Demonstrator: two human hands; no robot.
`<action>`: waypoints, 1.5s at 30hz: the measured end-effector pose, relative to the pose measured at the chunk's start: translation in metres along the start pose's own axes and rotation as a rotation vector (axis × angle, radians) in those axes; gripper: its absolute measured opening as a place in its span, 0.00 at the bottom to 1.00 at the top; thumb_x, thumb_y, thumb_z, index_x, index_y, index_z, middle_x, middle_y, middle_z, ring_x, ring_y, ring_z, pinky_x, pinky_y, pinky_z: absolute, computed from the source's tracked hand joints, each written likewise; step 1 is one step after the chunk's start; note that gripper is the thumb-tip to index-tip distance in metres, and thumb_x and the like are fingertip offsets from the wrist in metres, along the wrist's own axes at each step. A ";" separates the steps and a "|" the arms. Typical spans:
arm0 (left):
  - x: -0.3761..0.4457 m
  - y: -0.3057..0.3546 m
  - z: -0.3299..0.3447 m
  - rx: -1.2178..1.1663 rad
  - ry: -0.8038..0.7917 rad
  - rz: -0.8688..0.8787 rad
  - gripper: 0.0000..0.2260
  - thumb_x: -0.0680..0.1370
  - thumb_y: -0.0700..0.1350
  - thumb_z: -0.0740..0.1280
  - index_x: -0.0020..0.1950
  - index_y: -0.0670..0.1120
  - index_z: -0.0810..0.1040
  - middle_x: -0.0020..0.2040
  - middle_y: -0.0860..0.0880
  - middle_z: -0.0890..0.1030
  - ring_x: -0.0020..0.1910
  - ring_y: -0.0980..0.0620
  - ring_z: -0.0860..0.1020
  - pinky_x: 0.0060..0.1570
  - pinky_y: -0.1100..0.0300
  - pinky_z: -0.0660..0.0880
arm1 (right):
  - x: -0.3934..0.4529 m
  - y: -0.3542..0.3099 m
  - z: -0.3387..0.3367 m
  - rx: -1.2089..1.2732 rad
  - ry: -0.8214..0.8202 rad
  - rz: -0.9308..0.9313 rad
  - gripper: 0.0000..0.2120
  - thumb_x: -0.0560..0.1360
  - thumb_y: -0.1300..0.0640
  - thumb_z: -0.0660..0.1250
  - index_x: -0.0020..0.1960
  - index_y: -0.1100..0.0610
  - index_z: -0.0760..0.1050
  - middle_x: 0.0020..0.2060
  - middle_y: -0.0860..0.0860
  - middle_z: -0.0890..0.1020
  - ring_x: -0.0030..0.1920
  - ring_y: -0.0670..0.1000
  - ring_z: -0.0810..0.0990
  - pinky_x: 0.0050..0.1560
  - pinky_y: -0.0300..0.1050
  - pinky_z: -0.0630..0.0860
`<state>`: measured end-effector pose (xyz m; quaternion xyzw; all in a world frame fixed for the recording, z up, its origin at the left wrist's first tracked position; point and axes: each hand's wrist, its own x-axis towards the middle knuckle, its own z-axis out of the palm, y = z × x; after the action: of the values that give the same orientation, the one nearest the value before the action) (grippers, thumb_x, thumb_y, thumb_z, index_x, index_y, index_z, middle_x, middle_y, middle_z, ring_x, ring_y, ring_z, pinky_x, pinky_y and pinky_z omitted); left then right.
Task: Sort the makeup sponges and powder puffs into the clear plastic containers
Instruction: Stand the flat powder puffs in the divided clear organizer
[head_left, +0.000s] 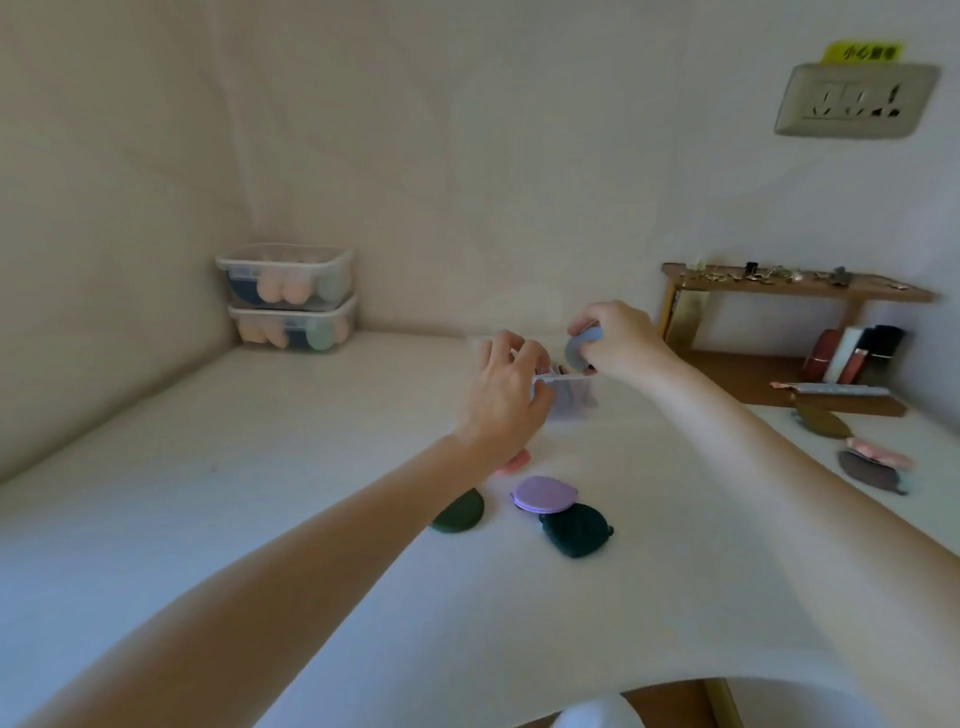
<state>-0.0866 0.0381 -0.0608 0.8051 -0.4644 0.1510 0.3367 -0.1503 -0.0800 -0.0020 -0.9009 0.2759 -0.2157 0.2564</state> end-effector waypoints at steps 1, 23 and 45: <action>0.007 0.001 0.001 0.009 -0.009 0.026 0.13 0.75 0.41 0.61 0.59 0.40 0.74 0.58 0.41 0.73 0.59 0.40 0.70 0.60 0.50 0.68 | 0.003 0.008 -0.005 0.009 0.019 0.022 0.17 0.75 0.70 0.60 0.61 0.59 0.75 0.63 0.58 0.74 0.58 0.59 0.77 0.57 0.47 0.77; 0.081 -0.004 0.031 0.326 -0.554 0.244 0.19 0.77 0.46 0.62 0.68 0.51 0.68 0.68 0.51 0.68 0.61 0.43 0.67 0.60 0.53 0.65 | 0.043 0.043 0.017 -0.311 0.159 -0.037 0.08 0.74 0.64 0.61 0.52 0.59 0.74 0.40 0.53 0.72 0.54 0.60 0.73 0.40 0.47 0.69; 0.080 -0.024 0.011 0.331 -0.542 0.239 0.24 0.72 0.48 0.68 0.66 0.50 0.66 0.62 0.51 0.70 0.58 0.48 0.66 0.55 0.56 0.63 | 0.033 0.045 0.014 -0.064 0.141 -0.311 0.14 0.78 0.61 0.61 0.42 0.68 0.82 0.44 0.59 0.81 0.51 0.57 0.75 0.47 0.39 0.60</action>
<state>-0.0248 -0.0124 -0.0339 0.7997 -0.5972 0.0431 0.0458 -0.1357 -0.1272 -0.0310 -0.9230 0.1571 -0.3067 0.1711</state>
